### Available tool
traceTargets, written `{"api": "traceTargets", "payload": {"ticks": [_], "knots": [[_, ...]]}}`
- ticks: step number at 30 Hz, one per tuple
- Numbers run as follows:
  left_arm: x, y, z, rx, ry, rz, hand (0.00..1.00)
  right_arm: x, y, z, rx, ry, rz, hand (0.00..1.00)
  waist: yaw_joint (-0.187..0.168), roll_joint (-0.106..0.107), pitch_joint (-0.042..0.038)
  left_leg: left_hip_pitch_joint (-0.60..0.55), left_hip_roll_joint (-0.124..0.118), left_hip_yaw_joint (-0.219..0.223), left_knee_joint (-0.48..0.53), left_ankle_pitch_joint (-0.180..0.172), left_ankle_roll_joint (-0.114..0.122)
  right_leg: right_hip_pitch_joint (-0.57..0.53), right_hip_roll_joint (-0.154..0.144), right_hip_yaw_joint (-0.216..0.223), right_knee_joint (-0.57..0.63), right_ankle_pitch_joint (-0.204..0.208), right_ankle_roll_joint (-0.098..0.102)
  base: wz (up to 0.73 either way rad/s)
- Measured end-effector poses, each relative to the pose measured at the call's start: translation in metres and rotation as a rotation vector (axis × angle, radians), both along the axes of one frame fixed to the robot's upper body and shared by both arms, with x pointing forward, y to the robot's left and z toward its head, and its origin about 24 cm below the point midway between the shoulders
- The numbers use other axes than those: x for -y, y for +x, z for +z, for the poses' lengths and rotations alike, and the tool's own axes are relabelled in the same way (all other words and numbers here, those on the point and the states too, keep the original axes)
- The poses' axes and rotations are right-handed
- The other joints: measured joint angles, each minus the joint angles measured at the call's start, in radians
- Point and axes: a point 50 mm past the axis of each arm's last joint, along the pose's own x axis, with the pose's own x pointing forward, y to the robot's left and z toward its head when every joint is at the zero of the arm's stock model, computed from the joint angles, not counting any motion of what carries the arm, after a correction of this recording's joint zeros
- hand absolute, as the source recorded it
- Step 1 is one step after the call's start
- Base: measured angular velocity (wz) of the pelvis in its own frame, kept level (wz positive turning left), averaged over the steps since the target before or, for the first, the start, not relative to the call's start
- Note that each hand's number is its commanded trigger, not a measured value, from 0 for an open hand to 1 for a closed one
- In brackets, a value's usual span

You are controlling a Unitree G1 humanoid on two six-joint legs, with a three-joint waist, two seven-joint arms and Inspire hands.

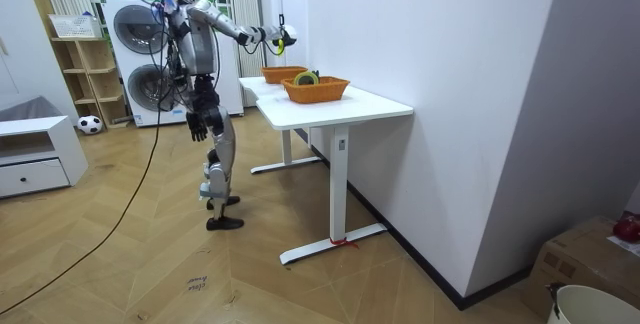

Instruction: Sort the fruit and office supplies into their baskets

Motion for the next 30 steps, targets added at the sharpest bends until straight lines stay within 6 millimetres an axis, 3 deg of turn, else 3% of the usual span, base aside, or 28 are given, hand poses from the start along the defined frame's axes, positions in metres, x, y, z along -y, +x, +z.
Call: {"api": "traceTargets", "payload": {"ticks": [13,25,30], "knots": [[0.007,-0.007,-0.003,-0.063,-0.038,-0.032,0.0,0.015,0.007,-0.016,-0.068,0.011,-0.1,1.0,0.046,-0.005,0.0022,-0.016,-0.007,-0.038,0.001,-0.002,0.002,0.003,-0.003,-0.024,0.0,-0.004,0.007,0.07],[0.005,-0.003,-0.001,-0.044,-0.029,-0.023,0.0,0.021,0.012,-0.021,-0.113,0.054,-0.141,1.0,0.054,-0.015,0.0072,-0.022,-0.008,-0.035,-0.001,-0.002,0.002,0.001,-0.003,-0.023,0.0,-0.005,0.008,0.01],[0.002,-0.004,0.0,-0.046,-0.022,-0.025,0.0,0.022,0.013,-0.019,-0.127,0.121,-0.156,1.0,0.073,-0.017,0.0065,-0.026,-0.005,-0.03,0.0,-0.002,0.002,-0.006,-0.002,-0.024,0.002,-0.005,0.008,-0.03]]}}
